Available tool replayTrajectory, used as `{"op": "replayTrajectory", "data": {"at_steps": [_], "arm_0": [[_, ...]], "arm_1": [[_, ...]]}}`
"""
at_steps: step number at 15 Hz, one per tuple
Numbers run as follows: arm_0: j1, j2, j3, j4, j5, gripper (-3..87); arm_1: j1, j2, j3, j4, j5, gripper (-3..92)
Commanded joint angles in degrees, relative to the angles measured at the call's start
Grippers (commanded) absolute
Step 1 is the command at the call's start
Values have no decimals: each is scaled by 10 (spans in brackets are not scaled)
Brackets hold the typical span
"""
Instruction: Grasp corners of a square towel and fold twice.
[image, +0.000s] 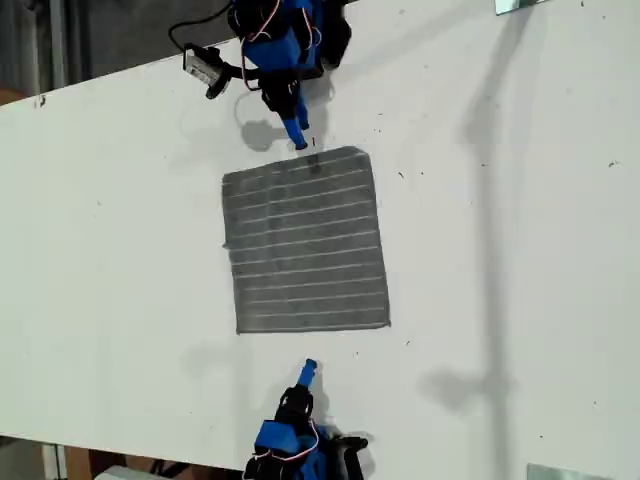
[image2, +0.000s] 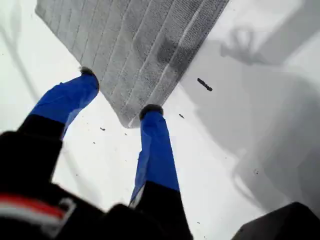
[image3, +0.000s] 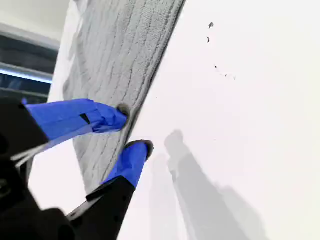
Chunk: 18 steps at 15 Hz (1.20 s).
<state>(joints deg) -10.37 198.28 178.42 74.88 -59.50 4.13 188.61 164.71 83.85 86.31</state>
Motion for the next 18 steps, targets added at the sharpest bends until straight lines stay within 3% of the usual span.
{"op": "replayTrajectory", "data": {"at_steps": [1,2,3,5,8,13,18], "arm_0": [[32,3,3,-1,-309,153],[22,3,3,0,-325,142],[-11,3,0,4,-327,115],[-88,3,-16,26,-309,101],[-272,4,-13,16,-221,115],[-178,4,-14,18,-217,128],[-178,4,-19,19,-202,115]], "arm_1": [[-34,-1,-27,11,-6,332],[-4,-1,-30,14,-4,243],[15,-1,-30,14,-4,217],[32,-1,-25,7,-10,242],[34,-5,-18,-3,-11,252],[33,-5,18,-22,-5,212],[30,-5,10,-20,-5,211]]}}
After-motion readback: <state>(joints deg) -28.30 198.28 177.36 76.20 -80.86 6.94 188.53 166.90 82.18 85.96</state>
